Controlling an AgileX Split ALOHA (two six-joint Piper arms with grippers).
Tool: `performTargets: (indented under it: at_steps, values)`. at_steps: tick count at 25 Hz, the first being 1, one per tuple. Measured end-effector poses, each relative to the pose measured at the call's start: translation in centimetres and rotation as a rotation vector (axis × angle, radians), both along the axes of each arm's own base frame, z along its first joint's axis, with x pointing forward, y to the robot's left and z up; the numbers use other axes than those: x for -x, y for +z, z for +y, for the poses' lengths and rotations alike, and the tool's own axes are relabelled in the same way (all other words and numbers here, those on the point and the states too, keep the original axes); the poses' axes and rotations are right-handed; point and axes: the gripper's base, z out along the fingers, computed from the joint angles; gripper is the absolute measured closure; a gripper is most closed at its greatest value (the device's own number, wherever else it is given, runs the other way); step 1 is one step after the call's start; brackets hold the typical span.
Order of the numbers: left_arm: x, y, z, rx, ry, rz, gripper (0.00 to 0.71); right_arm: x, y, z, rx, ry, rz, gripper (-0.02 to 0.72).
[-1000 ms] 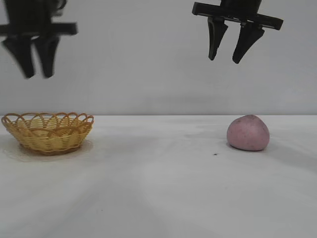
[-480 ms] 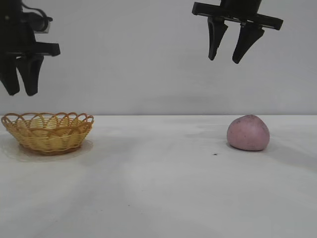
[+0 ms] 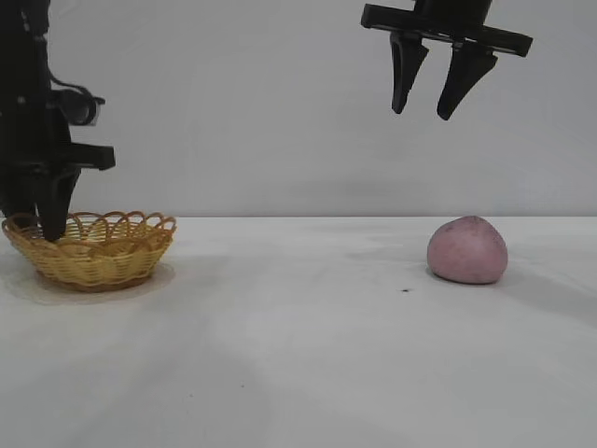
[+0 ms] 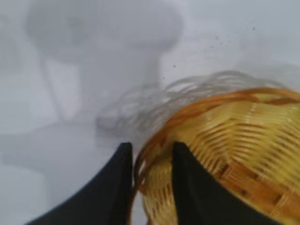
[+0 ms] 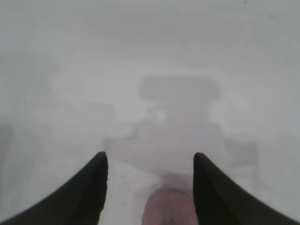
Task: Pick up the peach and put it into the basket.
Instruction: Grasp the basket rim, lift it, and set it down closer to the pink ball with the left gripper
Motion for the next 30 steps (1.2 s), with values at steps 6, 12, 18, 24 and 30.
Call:
performTargets:
  at_steps: [6,12,18,24,30]
  values:
    - [0.3,2.6,-1.3,0.191,0.089,-0.057,0.71,0.0,0.0,0.0,0.002,0.003,0.003,0.302]
    - [5.4,5.0,-3.3,0.57,0.355,-0.199,0.71,0.2,-0.1,0.0,0.006,0.005,0.017,0.302]
    - [12.2,1.4,-5.6,0.571,0.451,-0.191,0.71,0.2,-0.1,0.0,0.003,0.006,0.018,0.302]
    - [13.1,-0.7,-5.5,0.526,0.461,-0.153,0.71,0.1,0.0,0.1,-0.007,0.004,0.017,0.302]
    - [13.1,-1.0,-5.5,0.518,0.458,-0.145,0.521,0.1,0.0,0.1,-0.006,0.012,0.013,0.302]
